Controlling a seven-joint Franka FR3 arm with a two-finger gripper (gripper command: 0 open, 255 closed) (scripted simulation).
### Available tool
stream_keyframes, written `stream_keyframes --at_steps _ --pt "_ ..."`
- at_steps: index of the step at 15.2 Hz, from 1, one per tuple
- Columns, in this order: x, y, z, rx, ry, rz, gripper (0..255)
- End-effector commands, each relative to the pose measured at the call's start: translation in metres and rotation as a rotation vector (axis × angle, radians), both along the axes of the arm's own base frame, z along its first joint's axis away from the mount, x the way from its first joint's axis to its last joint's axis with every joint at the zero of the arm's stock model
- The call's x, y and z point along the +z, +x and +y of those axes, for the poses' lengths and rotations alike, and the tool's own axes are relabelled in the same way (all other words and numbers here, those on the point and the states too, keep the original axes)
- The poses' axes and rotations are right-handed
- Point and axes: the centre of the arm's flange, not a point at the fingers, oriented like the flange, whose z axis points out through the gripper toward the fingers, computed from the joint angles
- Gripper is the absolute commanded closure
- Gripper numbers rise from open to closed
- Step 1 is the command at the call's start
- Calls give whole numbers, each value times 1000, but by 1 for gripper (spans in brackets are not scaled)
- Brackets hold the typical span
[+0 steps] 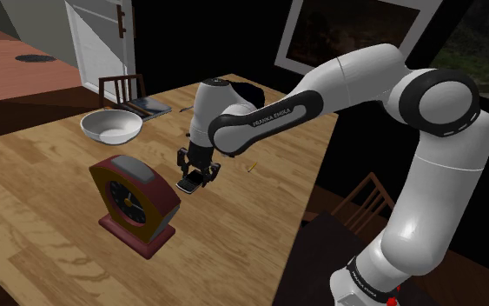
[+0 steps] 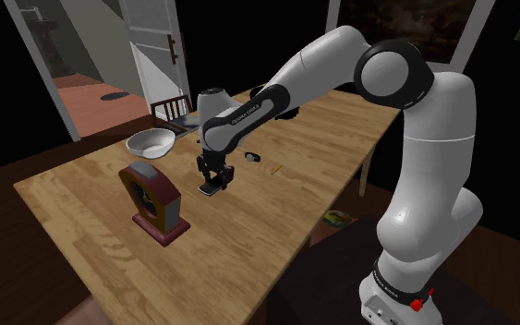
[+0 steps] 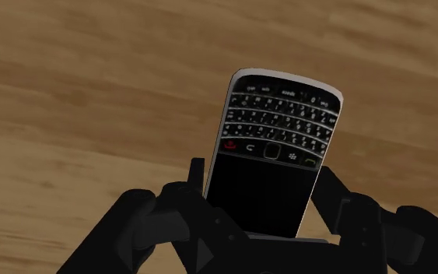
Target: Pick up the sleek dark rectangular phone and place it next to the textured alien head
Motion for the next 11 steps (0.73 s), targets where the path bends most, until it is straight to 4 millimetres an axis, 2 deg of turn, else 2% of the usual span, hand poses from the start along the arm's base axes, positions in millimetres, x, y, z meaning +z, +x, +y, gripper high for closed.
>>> stream_keyframes --at_steps 1,9,11 --pt "-1 0 0 0 1 1 255" --pt "-1 0 0 0 1 1 255" --pt "9 0 0 0 1 1 255"
